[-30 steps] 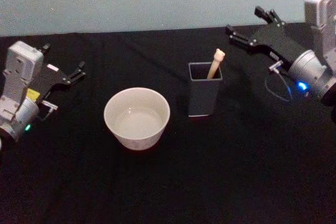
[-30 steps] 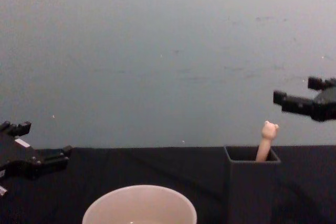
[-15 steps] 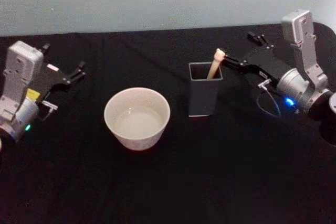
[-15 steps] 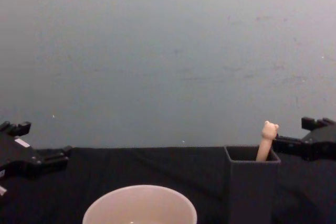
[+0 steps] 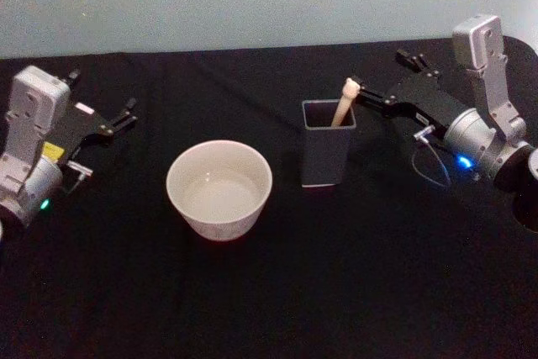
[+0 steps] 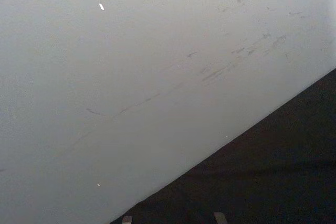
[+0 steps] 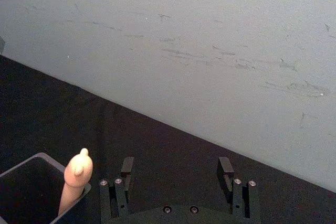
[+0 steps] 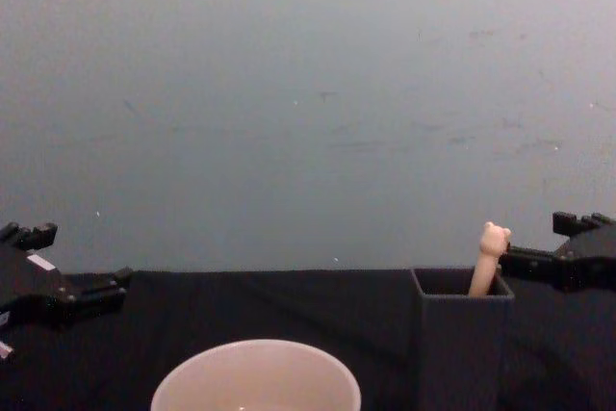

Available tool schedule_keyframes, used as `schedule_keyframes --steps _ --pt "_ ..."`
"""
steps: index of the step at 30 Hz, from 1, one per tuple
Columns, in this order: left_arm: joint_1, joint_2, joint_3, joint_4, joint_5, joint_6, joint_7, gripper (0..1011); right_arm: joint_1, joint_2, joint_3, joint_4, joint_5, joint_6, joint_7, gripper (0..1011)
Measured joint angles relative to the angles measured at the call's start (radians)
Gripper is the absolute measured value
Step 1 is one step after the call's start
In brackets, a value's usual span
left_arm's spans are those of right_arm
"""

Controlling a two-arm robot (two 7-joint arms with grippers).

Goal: Pick up the stirring spoon with one hand, stir inside the cup, then place it back in its original position.

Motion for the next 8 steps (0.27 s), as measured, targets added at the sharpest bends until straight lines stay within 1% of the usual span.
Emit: schedule_keyframes --steps 8 --pt "0.000 0.000 0.000 0.000 0.000 0.000 0.000 1001 0.001 0.001 0.000 -0.001 0.002 -0.001 0.001 1000"
